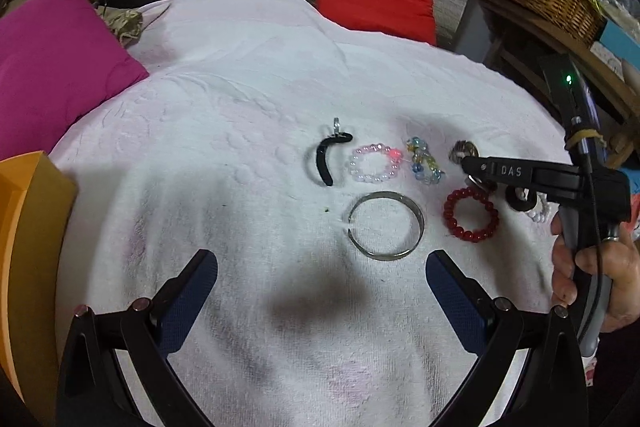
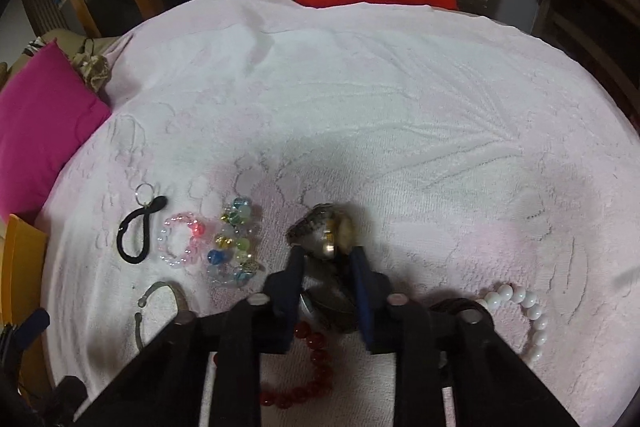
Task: Organize jewelry
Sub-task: 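Lower the right tool onto the silver watch and close it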
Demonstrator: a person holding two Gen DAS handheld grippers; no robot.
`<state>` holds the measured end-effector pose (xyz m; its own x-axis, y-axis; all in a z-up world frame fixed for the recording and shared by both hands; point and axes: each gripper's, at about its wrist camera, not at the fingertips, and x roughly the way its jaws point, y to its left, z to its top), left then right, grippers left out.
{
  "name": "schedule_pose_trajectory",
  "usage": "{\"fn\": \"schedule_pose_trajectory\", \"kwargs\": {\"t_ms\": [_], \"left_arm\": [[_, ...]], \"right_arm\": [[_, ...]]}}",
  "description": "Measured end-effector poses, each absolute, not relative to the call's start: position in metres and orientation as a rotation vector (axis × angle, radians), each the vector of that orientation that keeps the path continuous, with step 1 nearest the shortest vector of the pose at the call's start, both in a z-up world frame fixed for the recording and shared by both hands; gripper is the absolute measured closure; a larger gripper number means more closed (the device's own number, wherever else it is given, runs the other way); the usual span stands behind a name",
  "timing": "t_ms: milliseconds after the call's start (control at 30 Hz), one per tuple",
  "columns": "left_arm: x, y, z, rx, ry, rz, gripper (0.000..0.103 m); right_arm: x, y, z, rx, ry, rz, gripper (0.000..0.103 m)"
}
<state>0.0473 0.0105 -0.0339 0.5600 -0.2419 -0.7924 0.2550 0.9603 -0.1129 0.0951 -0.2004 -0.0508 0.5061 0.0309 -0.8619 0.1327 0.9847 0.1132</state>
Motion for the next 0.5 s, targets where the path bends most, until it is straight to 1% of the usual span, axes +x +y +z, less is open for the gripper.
{"fn": "schedule_pose_trajectory", "kwargs": {"t_ms": [67,500], "left_arm": [[0.049,0.007,-0.037,0.018,0.949,-0.303,0.000],[0.061,-0.015,-0.048,-0.012,0.966,-0.339,0.000]], "right_arm": [[0.093,-0.204,-0.050,0.190,1.026,-0.061,0.091],[0.058,-0.213,-0.013,0.277,0.893,-0.038,0.091]]}}
